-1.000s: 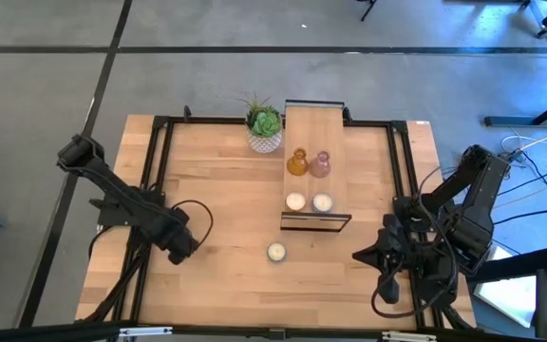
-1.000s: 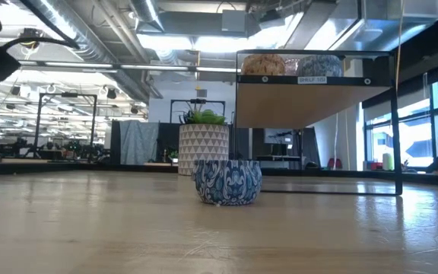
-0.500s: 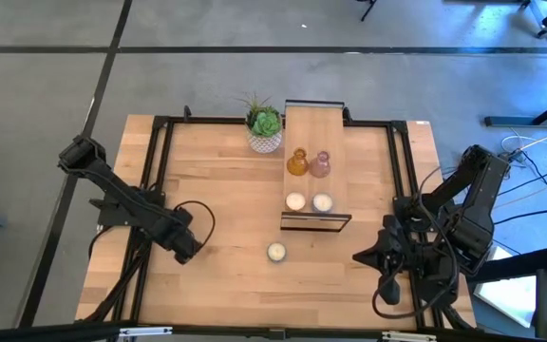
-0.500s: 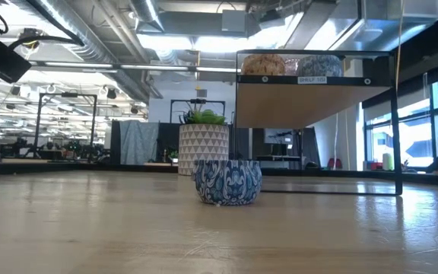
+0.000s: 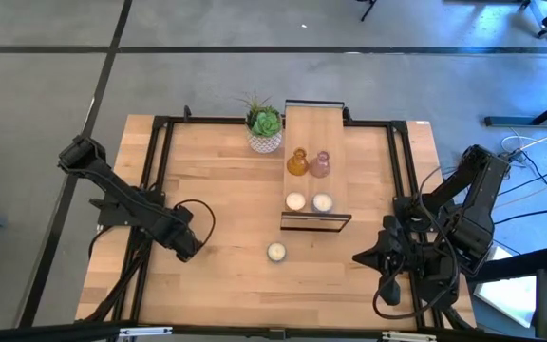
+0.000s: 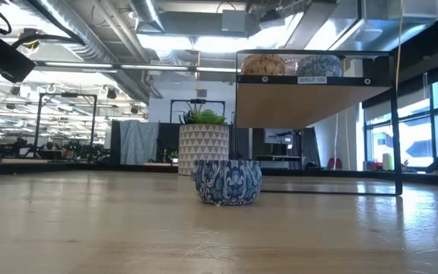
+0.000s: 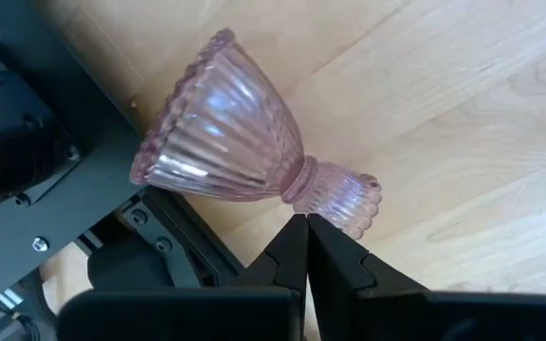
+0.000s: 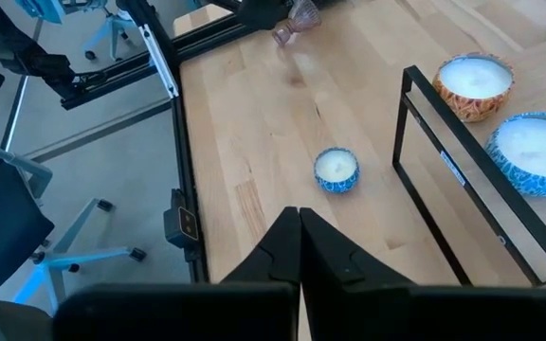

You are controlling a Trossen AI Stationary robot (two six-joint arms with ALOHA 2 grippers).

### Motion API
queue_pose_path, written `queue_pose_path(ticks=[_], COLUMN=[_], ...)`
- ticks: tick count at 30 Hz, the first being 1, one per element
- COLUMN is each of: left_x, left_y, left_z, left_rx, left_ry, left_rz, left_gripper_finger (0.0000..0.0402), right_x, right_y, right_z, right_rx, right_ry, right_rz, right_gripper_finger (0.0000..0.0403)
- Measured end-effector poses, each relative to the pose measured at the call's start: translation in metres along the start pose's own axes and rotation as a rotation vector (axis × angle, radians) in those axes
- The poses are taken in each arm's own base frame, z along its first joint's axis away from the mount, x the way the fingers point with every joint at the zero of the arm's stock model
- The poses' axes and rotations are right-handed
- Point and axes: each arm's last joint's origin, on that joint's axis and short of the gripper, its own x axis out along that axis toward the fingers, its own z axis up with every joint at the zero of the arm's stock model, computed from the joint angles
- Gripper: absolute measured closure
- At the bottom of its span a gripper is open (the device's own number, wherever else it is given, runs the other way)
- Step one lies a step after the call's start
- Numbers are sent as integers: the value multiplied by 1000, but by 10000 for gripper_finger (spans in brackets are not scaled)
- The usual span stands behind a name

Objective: Pick & Place candle stick holders
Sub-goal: Put the pink glass candle holder on the shelf

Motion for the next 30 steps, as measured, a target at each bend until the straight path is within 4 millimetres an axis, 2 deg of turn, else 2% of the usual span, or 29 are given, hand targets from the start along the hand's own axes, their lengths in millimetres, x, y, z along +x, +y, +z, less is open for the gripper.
queue_pose_path(ticks=[15,30], left_x=[0,23], left_y=[5,12], left_z=[0,1], left_rx=[-12,-60], left_ry=[14,35], left_rz=[46,74], left_gripper_finger=[399,400], right_x=[0,0], right_y=[0,0], right_z=[0,-1], right_rx=[-1,-2], right_ry=[0,8], right_rz=[1,4], right_gripper_finger=[403,403])
